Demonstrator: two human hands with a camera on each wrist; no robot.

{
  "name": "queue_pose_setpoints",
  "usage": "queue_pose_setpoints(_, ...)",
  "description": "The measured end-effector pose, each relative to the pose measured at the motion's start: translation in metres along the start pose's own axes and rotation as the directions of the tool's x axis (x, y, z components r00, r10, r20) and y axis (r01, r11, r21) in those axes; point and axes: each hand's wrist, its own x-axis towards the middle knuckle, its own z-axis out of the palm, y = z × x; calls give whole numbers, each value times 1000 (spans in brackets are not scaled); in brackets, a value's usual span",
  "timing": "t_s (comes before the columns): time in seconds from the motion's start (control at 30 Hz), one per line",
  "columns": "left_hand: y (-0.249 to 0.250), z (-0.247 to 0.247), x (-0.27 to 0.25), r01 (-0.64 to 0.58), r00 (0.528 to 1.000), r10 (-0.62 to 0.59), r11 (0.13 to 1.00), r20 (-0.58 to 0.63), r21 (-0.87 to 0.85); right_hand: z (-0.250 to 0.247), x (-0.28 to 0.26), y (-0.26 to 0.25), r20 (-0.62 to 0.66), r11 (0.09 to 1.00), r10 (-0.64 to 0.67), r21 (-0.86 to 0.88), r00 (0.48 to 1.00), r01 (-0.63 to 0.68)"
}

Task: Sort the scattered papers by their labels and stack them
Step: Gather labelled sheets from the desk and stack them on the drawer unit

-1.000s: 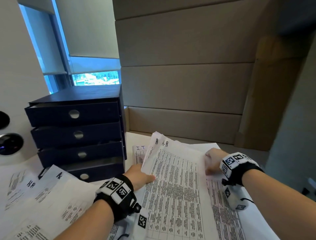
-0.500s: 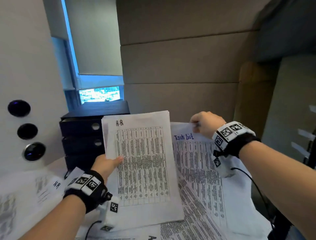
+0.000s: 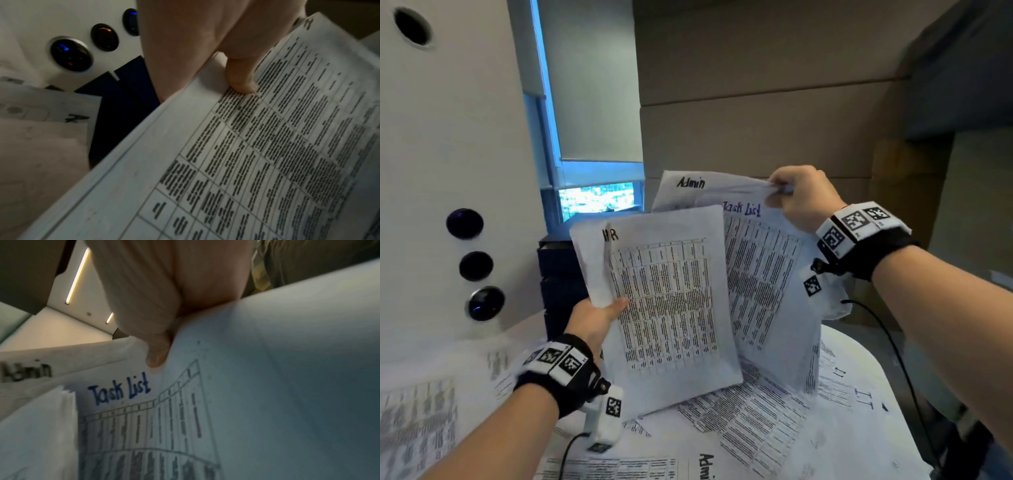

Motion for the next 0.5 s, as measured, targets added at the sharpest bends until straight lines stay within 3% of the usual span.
queue_pose_setpoints(0.27,61,-7,-9,-279,957,277,960,82,11,-28,10,-58,109,966,-222,161,969,203)
queue_pose_setpoints(0.37,77,-19,-16,-334,937,332,942,111,3,-32,15,-79,55,938,-250,259,967,228)
queue_pose_setpoints(0.5,75,-31,-21,-370,929,370,929,28,-4,-21,14,-92,-28,859,-209,473,978,197)
